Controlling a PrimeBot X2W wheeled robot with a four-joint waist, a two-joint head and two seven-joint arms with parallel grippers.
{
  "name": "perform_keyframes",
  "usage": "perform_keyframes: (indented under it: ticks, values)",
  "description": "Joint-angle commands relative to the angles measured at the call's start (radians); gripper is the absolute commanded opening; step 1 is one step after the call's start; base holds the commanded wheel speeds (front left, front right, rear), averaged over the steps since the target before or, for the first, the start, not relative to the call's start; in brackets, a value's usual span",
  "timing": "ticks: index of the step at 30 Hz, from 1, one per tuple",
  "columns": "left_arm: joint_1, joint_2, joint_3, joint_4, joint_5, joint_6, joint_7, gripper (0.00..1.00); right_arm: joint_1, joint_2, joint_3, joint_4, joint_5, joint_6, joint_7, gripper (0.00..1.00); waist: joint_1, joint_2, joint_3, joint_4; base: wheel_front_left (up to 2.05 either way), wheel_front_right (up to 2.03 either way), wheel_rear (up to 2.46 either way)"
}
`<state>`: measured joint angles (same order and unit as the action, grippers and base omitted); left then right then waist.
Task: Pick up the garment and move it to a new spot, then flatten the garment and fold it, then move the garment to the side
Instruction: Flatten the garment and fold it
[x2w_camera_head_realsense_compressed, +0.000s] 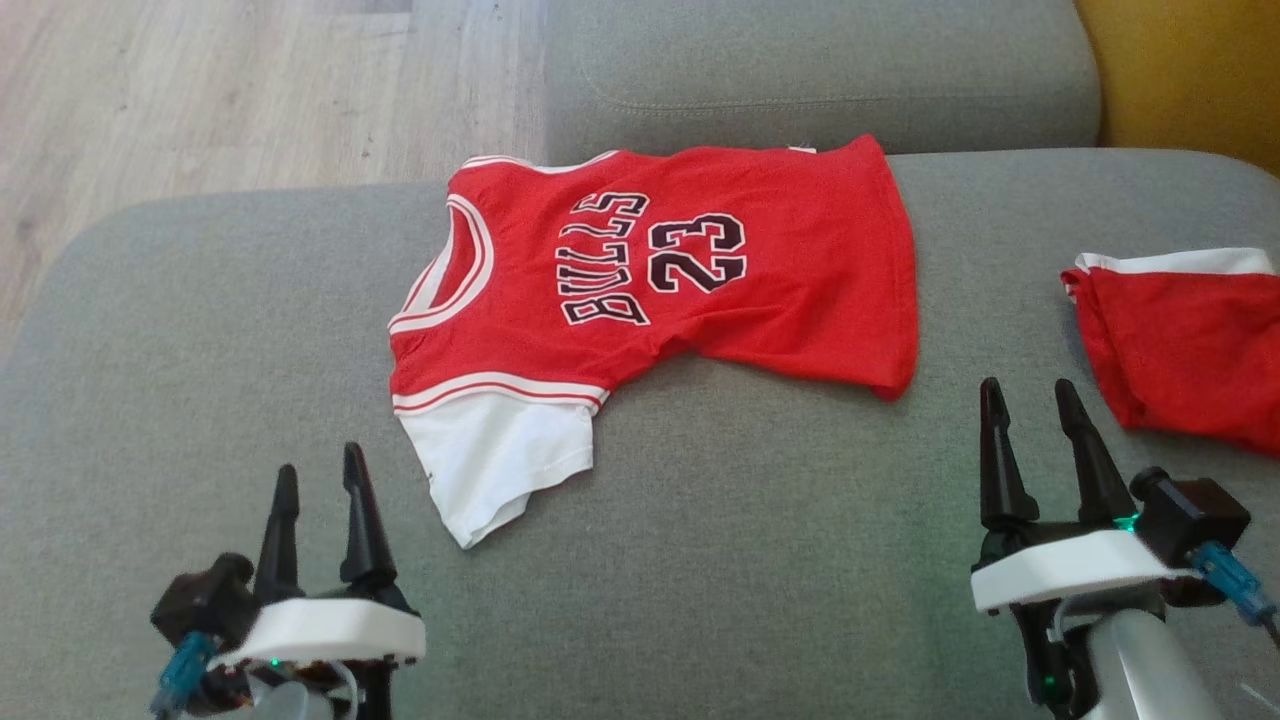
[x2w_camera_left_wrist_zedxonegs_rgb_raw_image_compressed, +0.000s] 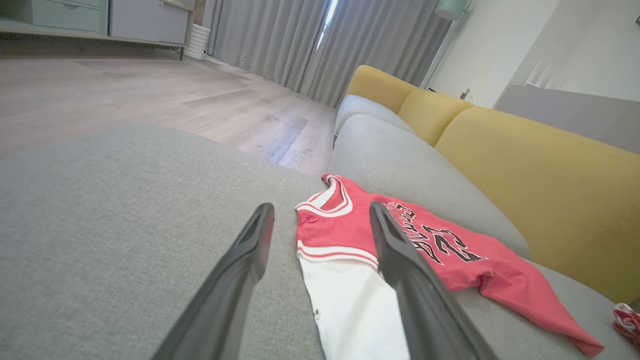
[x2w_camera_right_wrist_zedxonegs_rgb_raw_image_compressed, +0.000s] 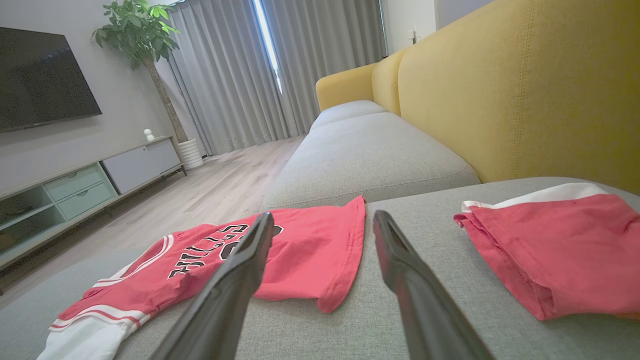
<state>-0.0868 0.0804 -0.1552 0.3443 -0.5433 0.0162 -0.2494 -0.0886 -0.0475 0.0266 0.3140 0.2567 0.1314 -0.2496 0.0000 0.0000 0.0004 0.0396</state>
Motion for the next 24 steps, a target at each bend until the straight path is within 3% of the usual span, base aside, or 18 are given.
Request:
perform_keyframes:
  ticks: [1, 9, 24]
  values:
    - [-0.025, -0.001, 0.034, -0.025, 0.014, -0.011, -0.012, 1.00, -0.025, -0.003, 0.026, -0.039, -0.005, -0.001, -0.010, 1.00, 0.0000, 0.0000, 0.006, -0.002, 0.00, 0.00, 0.00]
    - [-0.081, -0.001, -0.023, 0.037, 0.108, -0.023, -0.001, 1.00, -0.036, -0.003, 0.027, -0.059, -0.010, -0.001, -0.011, 1.00, 0.0000, 0.0000, 0.047, 0.005, 0.00, 0.00, 0.00]
    - [-0.218, -0.004, -0.082, 0.313, 0.105, 0.013, 0.225, 1.00, -0.070, -0.003, 0.041, -0.053, -0.006, -0.001, -0.011, 1.00, 0.0000, 0.0000, 0.140, -0.032, 0.00, 0.00, 0.00]
